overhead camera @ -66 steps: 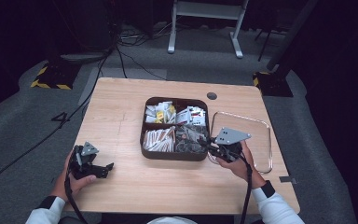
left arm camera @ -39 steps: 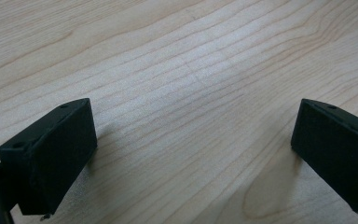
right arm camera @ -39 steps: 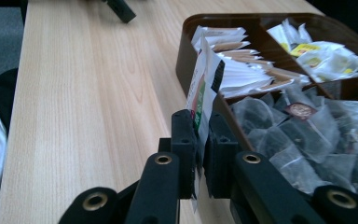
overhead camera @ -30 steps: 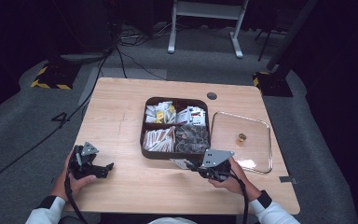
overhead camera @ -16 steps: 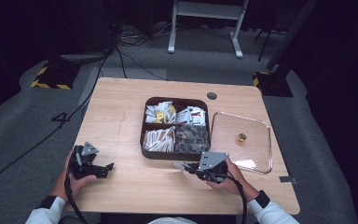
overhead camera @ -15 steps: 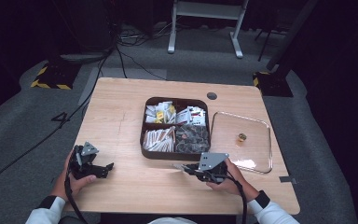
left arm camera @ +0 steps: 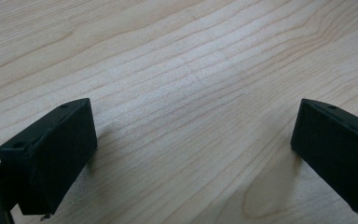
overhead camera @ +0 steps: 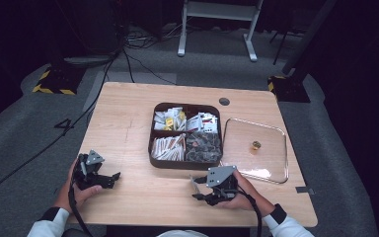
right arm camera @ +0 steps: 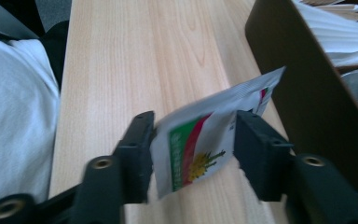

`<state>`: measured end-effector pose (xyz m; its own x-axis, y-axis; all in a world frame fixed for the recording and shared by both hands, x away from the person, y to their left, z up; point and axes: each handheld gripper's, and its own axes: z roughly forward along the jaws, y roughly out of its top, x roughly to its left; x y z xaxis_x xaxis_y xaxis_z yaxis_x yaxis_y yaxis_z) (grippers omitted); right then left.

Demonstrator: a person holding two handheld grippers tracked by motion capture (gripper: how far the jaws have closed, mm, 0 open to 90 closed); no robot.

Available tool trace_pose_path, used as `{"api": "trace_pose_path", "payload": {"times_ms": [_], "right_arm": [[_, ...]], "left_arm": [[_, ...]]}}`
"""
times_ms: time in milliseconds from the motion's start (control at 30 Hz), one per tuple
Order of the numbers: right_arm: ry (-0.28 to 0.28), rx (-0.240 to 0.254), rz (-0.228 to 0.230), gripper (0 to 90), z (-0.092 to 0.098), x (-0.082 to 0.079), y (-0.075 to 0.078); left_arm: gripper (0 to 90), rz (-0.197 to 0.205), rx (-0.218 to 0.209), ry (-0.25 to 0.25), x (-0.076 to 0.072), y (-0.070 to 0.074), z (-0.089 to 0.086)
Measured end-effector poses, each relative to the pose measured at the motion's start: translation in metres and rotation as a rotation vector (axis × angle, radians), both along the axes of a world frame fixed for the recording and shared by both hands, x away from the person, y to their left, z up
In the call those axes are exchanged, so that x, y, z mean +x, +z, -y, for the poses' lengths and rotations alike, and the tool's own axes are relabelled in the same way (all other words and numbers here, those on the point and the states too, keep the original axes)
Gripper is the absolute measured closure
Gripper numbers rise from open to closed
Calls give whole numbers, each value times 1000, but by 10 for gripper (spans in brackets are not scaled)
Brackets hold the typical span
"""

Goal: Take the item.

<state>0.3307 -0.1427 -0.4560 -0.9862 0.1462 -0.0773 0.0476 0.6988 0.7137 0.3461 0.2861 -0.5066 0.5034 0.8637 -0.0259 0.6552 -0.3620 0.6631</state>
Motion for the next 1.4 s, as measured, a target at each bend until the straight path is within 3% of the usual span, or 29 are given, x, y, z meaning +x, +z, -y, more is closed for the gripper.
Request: {"api": "trace_pose_path", "payload": {"times_ms": [200,433,867,1400], "right_arm": [[-7,1,-20,311,2,-6,-2],[-8,13,-19,268,3,-7,1],[-53,26,15,283,11,-1,5],[-202,95,107,301,39,13,31]], "left_arm": [[4,0,0,0,0,0,0],[5,0,0,0,0,0,0],[4,0,0,0,0,0,0],[4,0,-1,0,0,0,0]]}}
